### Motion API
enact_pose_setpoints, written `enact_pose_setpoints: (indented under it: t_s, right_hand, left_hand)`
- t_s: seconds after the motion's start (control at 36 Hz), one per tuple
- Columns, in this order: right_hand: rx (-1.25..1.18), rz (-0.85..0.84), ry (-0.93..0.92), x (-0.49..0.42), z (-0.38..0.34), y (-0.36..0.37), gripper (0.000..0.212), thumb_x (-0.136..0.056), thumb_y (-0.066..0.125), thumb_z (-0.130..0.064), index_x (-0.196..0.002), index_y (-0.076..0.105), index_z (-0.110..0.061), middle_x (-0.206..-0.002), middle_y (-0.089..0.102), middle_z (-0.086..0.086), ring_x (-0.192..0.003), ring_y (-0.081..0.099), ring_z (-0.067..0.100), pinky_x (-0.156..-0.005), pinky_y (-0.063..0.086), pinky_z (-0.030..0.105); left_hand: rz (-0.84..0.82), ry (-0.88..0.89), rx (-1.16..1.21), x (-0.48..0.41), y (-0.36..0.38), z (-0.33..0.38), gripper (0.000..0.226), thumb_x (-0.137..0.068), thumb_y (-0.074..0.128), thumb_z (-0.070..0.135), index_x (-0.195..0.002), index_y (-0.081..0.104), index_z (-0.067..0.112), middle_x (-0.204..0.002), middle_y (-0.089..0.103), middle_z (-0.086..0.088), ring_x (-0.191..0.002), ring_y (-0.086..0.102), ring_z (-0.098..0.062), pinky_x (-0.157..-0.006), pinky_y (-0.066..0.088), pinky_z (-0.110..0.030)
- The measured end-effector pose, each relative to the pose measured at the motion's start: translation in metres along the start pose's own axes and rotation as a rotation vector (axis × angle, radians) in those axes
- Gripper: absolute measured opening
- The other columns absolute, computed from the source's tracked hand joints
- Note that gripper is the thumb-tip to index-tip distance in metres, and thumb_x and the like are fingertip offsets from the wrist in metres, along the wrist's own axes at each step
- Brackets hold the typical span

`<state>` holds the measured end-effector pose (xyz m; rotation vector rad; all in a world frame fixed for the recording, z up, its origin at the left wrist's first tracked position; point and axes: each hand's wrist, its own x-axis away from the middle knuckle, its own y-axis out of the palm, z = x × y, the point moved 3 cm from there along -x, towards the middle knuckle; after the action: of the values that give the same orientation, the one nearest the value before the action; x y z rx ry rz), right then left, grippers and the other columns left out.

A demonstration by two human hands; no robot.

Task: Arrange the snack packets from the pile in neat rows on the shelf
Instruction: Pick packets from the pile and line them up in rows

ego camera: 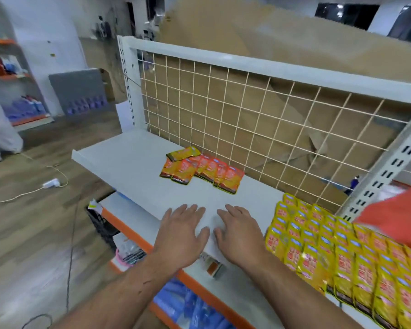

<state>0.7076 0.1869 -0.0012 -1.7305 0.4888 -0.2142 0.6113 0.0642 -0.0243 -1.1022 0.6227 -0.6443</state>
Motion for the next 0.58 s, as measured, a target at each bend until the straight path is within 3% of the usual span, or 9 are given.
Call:
enact_pose_setpoints:
  t_s: [0.11, 0.22, 0.31, 0.42, 0.58]
  right_hand:
    - [-0.022, -0.061, 0.015, -0.049, 0.014, 0.01, 0.053, -0.097, 0.048, -0.039, -0.147, 0.042, -0.023, -0.156, 0.035, 0.0, -0.143, 0.029, 0.023, -0.112, 0.028, 0.035]
    - [-0.036, -0.073, 0.081, -0.095, 0.033, 0.016, 0.042, -0.094, 0.049, -0.039, -0.133, 0.053, -0.024, -0.137, 0.05, -0.001, -0.124, 0.045, 0.025, -0.096, 0.042, 0.036]
    - [-0.106, -0.058, 0.205, -0.126, 0.05, 0.018, 0.034, -0.091, 0.051, -0.037, -0.12, 0.057, -0.02, -0.12, 0.055, 0.005, -0.112, 0.053, 0.028, -0.086, 0.047, 0.036]
    - [-0.231, -0.029, 0.426, -0.153, 0.071, 0.024, 0.044, -0.093, 0.052, -0.04, -0.13, 0.047, -0.015, -0.118, 0.051, 0.011, -0.11, 0.057, 0.034, -0.078, 0.045, 0.037]
    - [-0.358, -0.03, 0.647, -0.181, 0.09, 0.037, 0.058, -0.089, 0.058, -0.056, -0.125, 0.048, -0.011, -0.122, 0.054, 0.011, -0.109, 0.06, 0.032, -0.083, 0.046, 0.035]
  left_hand:
    - [-0.051, -0.005, -0.022, -0.045, 0.008, -0.009, 0.066, -0.088, 0.023, 0.056, -0.15, 0.033, 0.034, -0.156, 0.034, 0.01, -0.146, 0.024, -0.015, -0.12, 0.011, -0.041]
    - [-0.038, 0.013, 0.055, -0.095, 0.01, -0.007, 0.064, -0.091, 0.026, 0.047, -0.147, 0.042, 0.019, -0.149, 0.046, -0.002, -0.139, 0.039, -0.021, -0.116, 0.023, -0.035]
    - [-0.066, -0.008, 0.131, -0.13, 0.016, -0.003, 0.048, -0.1, 0.041, 0.026, -0.146, 0.042, 0.013, -0.147, 0.048, -0.004, -0.135, 0.042, -0.019, -0.111, 0.027, -0.027]
    - [-0.033, -0.008, 0.187, -0.166, 0.023, 0.004, 0.033, -0.096, 0.045, 0.011, -0.125, 0.06, 0.008, -0.122, 0.063, -0.012, -0.115, 0.055, -0.029, -0.097, 0.042, -0.037]
    - [-0.114, -0.062, 0.105, -0.216, 0.032, 0.005, 0.034, -0.099, 0.047, 0.034, -0.119, 0.057, 0.009, -0.114, 0.063, -0.013, -0.109, 0.057, -0.03, -0.085, 0.043, -0.037]
